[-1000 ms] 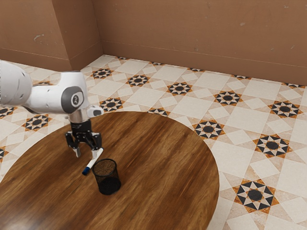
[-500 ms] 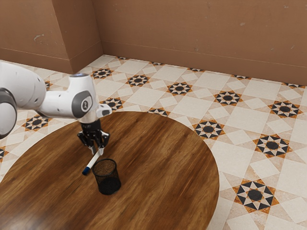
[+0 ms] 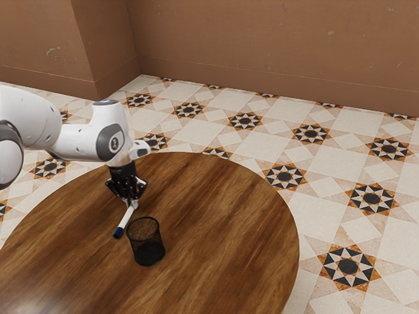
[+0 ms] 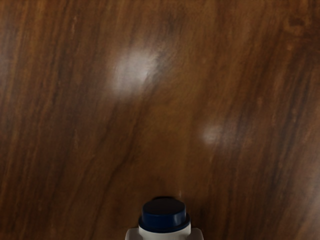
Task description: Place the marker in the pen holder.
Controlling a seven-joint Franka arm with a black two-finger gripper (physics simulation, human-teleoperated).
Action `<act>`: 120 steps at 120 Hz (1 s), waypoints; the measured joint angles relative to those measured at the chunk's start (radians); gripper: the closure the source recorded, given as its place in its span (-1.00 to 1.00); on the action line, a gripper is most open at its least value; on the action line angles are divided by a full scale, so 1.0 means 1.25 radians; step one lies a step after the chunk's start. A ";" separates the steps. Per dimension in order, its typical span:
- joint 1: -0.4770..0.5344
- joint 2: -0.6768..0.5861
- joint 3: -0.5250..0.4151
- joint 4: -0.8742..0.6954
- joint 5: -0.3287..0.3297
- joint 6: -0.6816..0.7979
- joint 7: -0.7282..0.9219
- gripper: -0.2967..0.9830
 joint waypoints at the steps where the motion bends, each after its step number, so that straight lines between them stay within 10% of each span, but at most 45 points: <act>1: 0.000 0.000 0.000 0.000 0.000 0.000 0.000 0.60; 120: -0.221 -0.347 -0.082 -0.015 0.109 -0.282 -0.115 0.69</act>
